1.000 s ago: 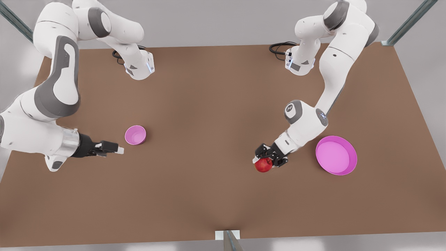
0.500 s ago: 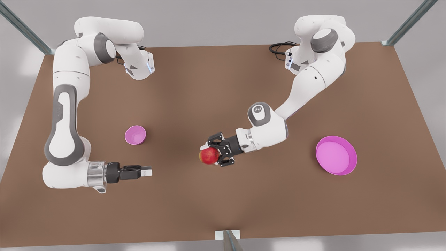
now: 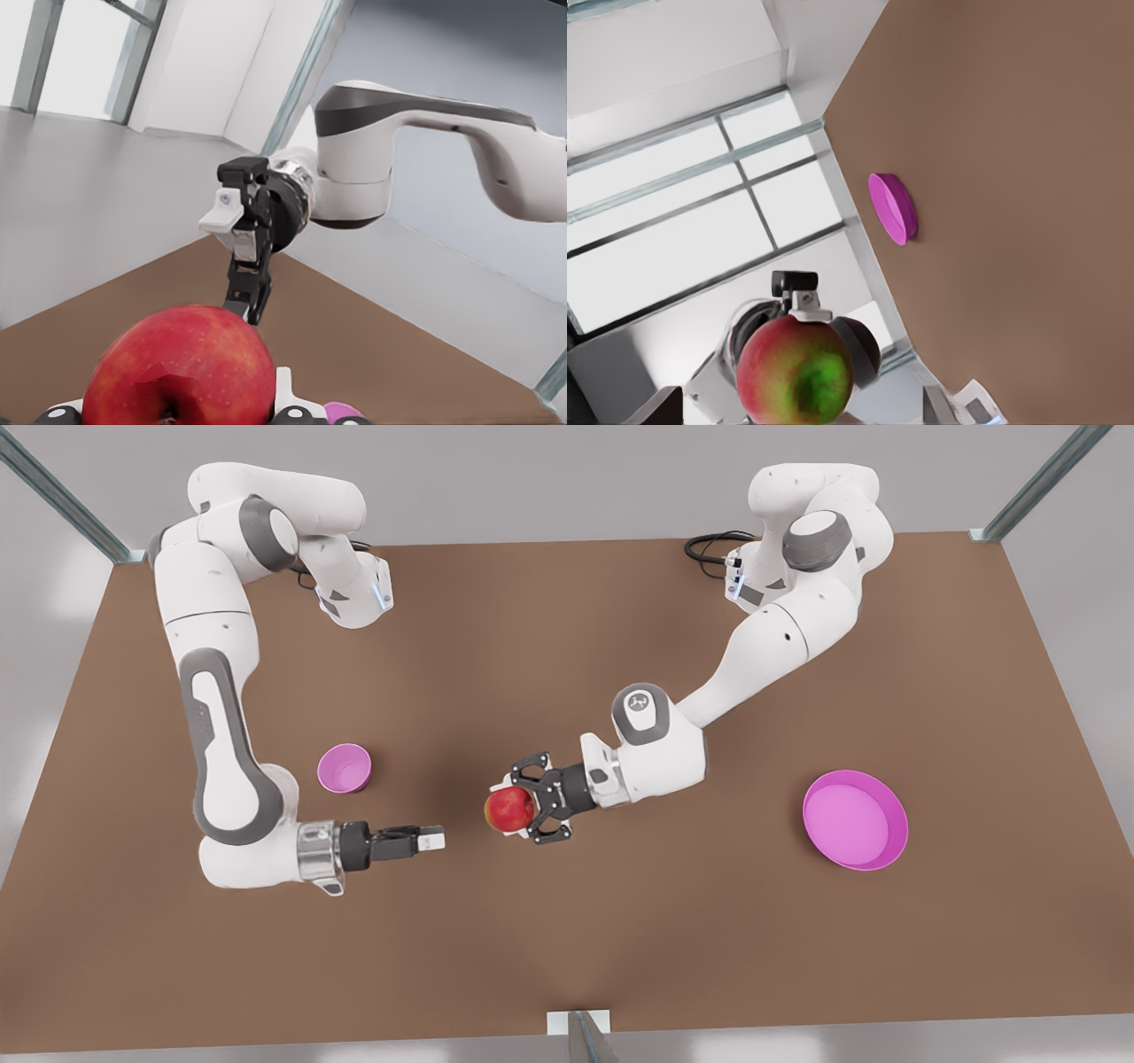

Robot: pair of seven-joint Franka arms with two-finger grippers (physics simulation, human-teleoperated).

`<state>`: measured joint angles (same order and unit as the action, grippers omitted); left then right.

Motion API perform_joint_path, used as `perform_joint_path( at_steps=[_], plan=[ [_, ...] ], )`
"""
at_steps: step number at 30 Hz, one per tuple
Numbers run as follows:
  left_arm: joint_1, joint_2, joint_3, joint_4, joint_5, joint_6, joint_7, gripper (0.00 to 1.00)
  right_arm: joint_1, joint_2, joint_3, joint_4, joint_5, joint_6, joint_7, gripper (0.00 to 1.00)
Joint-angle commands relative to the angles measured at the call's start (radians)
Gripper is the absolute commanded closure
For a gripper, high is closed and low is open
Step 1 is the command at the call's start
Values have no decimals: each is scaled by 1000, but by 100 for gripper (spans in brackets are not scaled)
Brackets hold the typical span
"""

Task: Use the left arm to pick up the apple from the plate, transfer it to the gripper of the right arm, and then use the right arm to place it into the bowl

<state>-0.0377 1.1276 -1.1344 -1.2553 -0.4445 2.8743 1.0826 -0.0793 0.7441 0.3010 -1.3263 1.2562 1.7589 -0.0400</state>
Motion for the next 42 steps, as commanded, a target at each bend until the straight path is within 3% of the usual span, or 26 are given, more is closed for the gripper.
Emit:
perform_joint_path(
  at_steps=[1, 12, 15, 20, 24, 30, 42],
  plan=[
    [-1, -2, -1, 1, -8, 0, 323, 24, 3, 0, 9, -7, 66, 71, -189, 0],
    [1, -2, -1, 1, -8, 0, 321, 24, 4, -46, 52, -57, 101, 117, -256, 0],
    [-1, -2, -1, 1, -8, 0, 321, 24, -68, -88, 132, -159, 106, 106, -327, 0],
    [-1, 0, -1, 1, -8, 0, 321, 24, -60, -63, 135, -145, 155, 111, -385, 0],
    [-8, 0, -1, 1, -10, 0, 321, 24, -51, 34, 133, -30, 146, 77, -374, 0],
    [-13, 0, -1, 1, -17, 0, 321, 24, -48, 34, 135, -62, 149, -67, -405, 0],
    [-17, 0, -1, 1, -17, 0, 321, 24, -8, 58, 132, -68, 190, -16, -482, 0]
  ],
)
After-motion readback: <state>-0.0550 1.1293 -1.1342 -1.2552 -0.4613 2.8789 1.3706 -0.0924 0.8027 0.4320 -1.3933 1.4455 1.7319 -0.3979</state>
